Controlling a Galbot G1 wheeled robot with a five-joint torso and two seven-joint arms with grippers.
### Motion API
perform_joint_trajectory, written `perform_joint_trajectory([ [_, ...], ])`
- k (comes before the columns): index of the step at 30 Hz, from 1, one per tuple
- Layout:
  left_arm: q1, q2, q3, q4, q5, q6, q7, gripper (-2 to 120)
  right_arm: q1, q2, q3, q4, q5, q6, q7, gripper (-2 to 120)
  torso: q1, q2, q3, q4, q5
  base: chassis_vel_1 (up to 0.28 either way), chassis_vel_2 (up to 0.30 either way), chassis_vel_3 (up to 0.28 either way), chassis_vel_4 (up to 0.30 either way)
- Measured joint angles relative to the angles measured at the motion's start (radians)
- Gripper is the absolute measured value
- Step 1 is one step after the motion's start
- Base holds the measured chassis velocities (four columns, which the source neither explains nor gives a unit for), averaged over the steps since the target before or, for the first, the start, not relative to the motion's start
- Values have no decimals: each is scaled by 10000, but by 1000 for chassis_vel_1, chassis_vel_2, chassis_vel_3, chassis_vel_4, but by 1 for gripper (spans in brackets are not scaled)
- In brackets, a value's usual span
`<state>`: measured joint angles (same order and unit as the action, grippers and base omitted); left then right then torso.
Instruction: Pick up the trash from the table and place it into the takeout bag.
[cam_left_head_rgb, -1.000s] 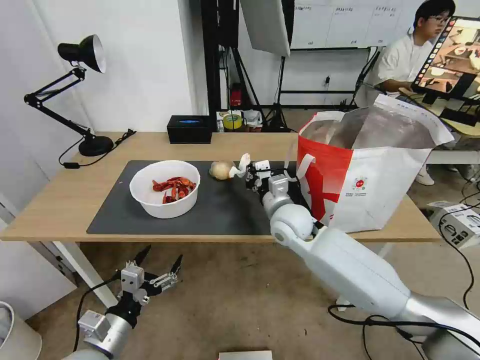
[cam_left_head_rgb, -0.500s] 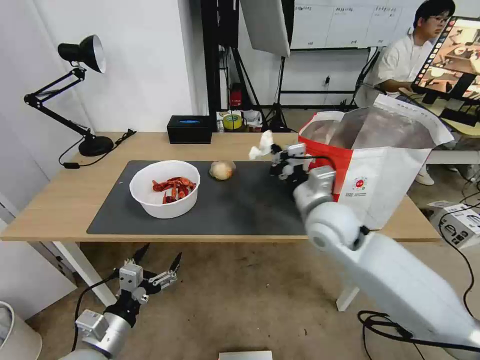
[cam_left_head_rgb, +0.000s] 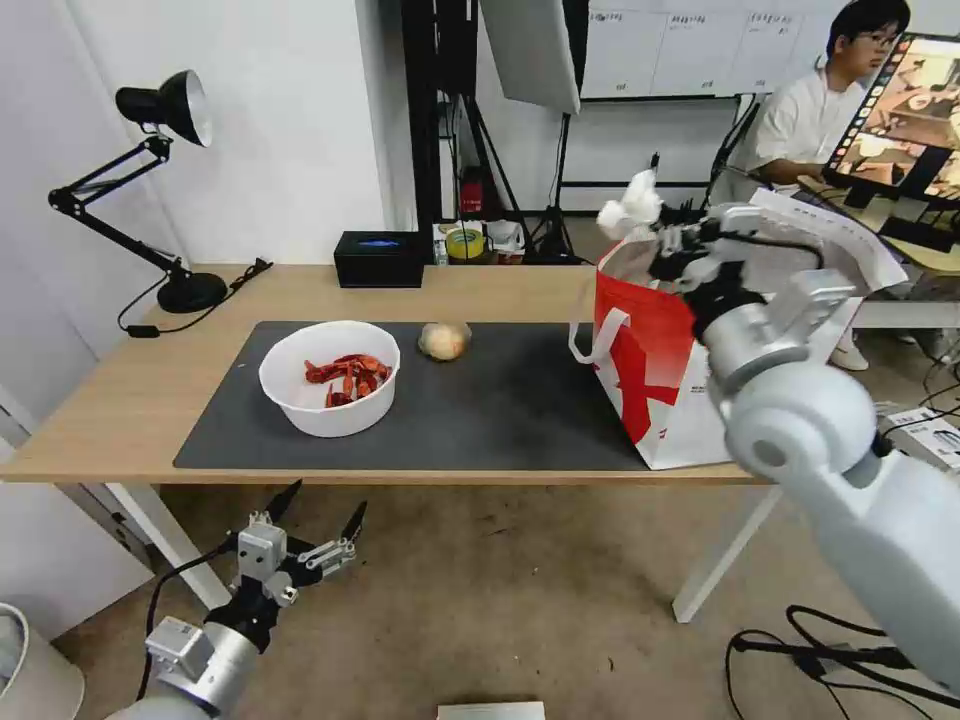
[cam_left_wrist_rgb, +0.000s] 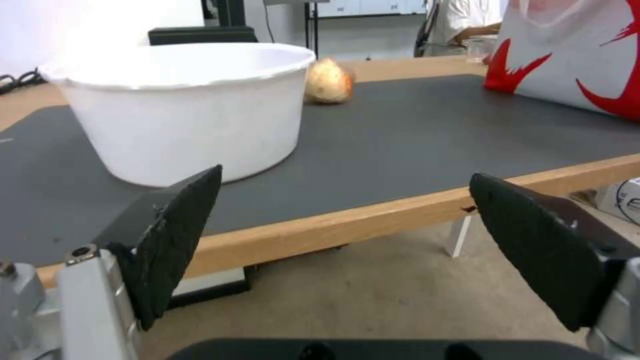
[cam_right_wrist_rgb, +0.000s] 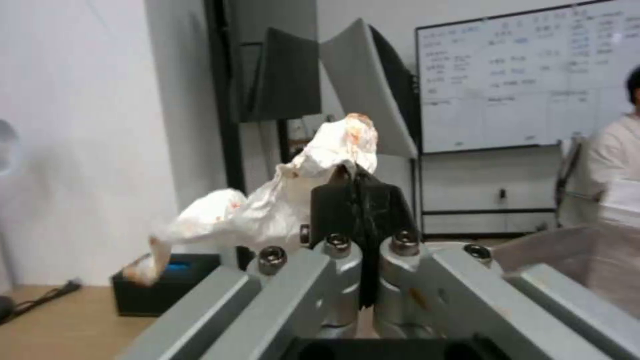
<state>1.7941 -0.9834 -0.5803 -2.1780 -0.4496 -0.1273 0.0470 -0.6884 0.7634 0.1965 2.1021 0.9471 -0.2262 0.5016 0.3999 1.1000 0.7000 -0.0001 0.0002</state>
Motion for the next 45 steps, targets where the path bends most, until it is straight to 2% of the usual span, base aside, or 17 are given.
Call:
perform_joint_trajectory([
  [9,-221,75,189,60,-48,52,-5,100,-116,-337,277,-702,43,-62,46,0,1,0,1,0,-1,0,0,0,0],
  [22,-238,75,180,117,-80,54,-10,100,-186,-464,247,-870,-70,-574,546,0,1,0,0,1,-2,0,0,0,0],
  [24,-223,88,160,90,-92,54,-10,100,-219,-457,247,-849,-87,-596,584,3,0,0,0,0,-2,0,0,0,0],
  [27,-191,103,129,35,-114,56,-11,100,-248,-447,248,-795,-81,-613,619,18,0,0,1,1,-2,0,0,0,0],
  [28,-191,103,129,35,-114,56,-11,100,-248,-447,248,-795,-81,-613,619,18,0,0,1,1,-2,0,0,0,0],
  [31,-178,107,94,34,-122,66,-10,100,-248,-530,248,-847,-55,-613,606,32,0,0,0,0,-3,0,0,0,0],
  [32,-178,107,94,34,-122,66,-10,100,-248,-530,248,-847,-55,-613,606,32,0,0,0,0,-3,0,0,0,0],
  [35,-134,98,87,34,-124,71,-11,100,-225,-629,248,-863,-45,-616,580,46,0,0,0,1,-2,0,0,0,0],
  [36,-134,98,87,34,-124,71,-11,100,-225,-629,248,-863,-45,-616,580,46,0,0,0,1,-2,0,0,0,0],
  [41,-117,76,92,7,-122,83,-10,100,-182,-711,270,-810,6,-770,575,70,1,0,0,0,-2,0,0,0,0],
  [42,-117,76,92,7,-122,83,-10,100,-182,-711,270,-810,6,-770,575,70,1,0,0,0,-2,0,0,0,0],
  [45,-124,52,97,3,-122,87,-10,100,-184,-720,274,-809,14,-776,574,80,0,0,0,0,-2,0,0,0,0],
])
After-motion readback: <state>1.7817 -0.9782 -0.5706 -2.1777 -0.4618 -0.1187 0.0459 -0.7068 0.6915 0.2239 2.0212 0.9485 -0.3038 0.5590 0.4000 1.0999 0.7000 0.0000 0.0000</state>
